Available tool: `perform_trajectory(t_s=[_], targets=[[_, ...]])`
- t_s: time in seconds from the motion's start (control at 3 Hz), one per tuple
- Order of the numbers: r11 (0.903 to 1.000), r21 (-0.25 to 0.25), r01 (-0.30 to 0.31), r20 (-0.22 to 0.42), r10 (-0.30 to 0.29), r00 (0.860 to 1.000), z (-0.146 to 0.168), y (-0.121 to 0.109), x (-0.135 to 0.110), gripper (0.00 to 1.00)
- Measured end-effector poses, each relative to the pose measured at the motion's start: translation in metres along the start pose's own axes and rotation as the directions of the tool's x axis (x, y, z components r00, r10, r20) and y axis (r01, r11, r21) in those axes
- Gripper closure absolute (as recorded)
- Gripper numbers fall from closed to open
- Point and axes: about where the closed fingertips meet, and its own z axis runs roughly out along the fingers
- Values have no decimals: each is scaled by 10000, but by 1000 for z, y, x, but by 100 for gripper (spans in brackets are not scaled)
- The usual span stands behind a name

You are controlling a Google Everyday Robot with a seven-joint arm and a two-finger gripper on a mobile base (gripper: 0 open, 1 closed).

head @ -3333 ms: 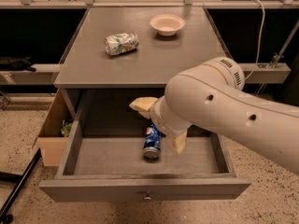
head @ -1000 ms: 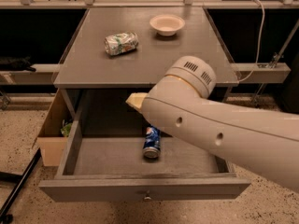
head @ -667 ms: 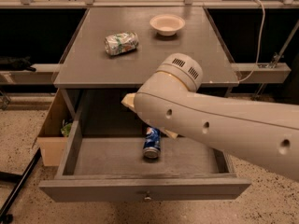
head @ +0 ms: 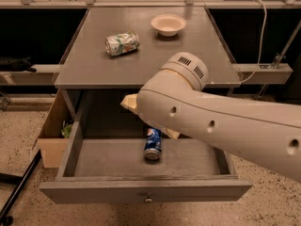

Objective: Pick pepsi can from top drawer and place on counter

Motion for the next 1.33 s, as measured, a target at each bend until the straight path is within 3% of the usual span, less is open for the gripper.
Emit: perform_trajectory(t_s=[0.33, 0.67, 1.33], targets=[[9993, -321, -182, 957, 212, 9952, 7, 26, 5, 0], [9998, -177, -51, 1506, 78, 9886, 5, 22, -10, 0], [9989, -458, 25, 1361, 37, 9907, 15, 17, -12, 0]])
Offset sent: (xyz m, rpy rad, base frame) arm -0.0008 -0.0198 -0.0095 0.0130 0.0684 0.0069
